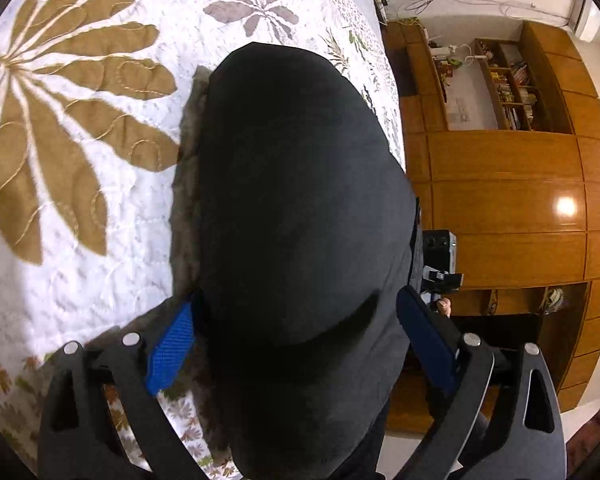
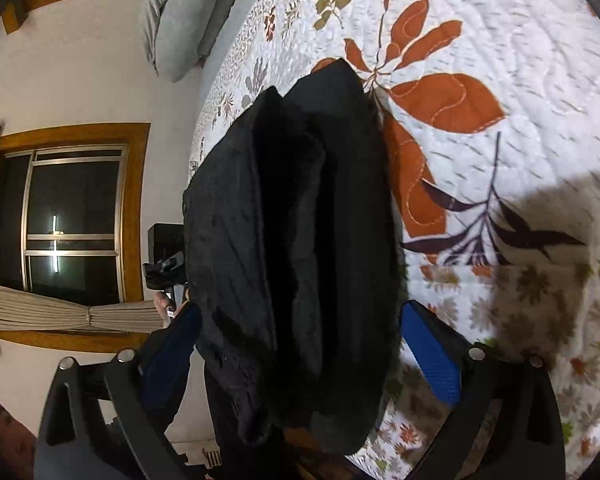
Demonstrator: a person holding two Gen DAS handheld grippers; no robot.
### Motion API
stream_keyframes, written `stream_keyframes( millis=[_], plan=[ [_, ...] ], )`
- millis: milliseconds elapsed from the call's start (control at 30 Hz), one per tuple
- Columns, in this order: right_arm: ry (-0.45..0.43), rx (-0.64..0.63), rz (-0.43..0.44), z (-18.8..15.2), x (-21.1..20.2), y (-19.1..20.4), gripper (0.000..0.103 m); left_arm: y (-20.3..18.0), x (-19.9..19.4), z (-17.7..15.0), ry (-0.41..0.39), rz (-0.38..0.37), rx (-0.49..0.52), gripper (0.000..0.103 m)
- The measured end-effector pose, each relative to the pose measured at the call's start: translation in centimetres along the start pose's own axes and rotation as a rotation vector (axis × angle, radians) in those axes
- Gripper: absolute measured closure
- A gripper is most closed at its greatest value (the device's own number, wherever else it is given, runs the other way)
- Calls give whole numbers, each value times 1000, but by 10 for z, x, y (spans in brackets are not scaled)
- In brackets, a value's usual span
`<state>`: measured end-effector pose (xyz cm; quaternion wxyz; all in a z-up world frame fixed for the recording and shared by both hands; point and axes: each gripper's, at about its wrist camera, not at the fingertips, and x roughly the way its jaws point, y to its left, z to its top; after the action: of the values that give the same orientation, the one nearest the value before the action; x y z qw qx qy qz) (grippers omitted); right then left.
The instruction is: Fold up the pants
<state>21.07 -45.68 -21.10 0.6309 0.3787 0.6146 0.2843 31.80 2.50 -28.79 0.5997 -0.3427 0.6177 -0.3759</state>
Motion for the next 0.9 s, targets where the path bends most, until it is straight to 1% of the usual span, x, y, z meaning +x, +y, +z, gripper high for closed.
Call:
stream_keyframes(
  millis=[167, 300, 333, 367, 400, 433, 467, 500, 533, 567, 600, 633, 667, 733, 767, 900],
  plan=[
    [8, -9, -4, -3, 4, 1, 3, -4, 3, -7, 20, -1, 27, 8],
    [14, -7, 23, -1, 8, 4, 3, -7, 6, -13, 2, 18, 38, 10],
    [18, -9, 29, 1, 11, 6, 3, -8, 7, -14, -8, 25, 34, 11],
    [16, -13, 26, 3, 17, 9, 3, -8, 8, -13, -15, 32, 34, 21],
    [16, -18, 27, 5, 19, 11, 6, -9, 9, -13, -18, 51, 39, 23],
    [17, -30, 21, 4, 21, 14, 11, -11, 10, -13, -20, 59, 38, 26],
    [16, -35, 15, 4, 24, 17, 13, -12, 11, -12, -22, 62, 36, 31],
    [14, -41, 12, 3, 25, 19, 22, -13, 10, -12, -24, 66, 35, 34],
    [12, -55, 5, 3, 26, 22, 29, -13, 9, -12, -29, 66, 34, 39],
    [11, -63, 4, 2, 25, 24, 32, -14, 7, -12, -36, 64, 34, 44],
    [9, -65, 5, 2, 24, 25, 39, -15, 5, -13, -44, 64, 37, 46],
    [7, -72, 5, 2, 24, 28, 46, -17, 4, -13, -52, 65, 41, 52],
    [6, -78, 4, 2, 23, 30, 48, -18, 3, -13, -59, 64, 43, 57],
    [2, -87, -1, 2, 24, 34, 54, -22, 0, -13, -74, 58, 43, 63],
    [2, -91, -5, 4, 22, 36, 55, -23, -2, -12, -79, 55, 46, 66],
    [3, -105, -4, 8, 22, 44, 58, -25, -9, -11, -92, 49, 46, 69]
  ],
)
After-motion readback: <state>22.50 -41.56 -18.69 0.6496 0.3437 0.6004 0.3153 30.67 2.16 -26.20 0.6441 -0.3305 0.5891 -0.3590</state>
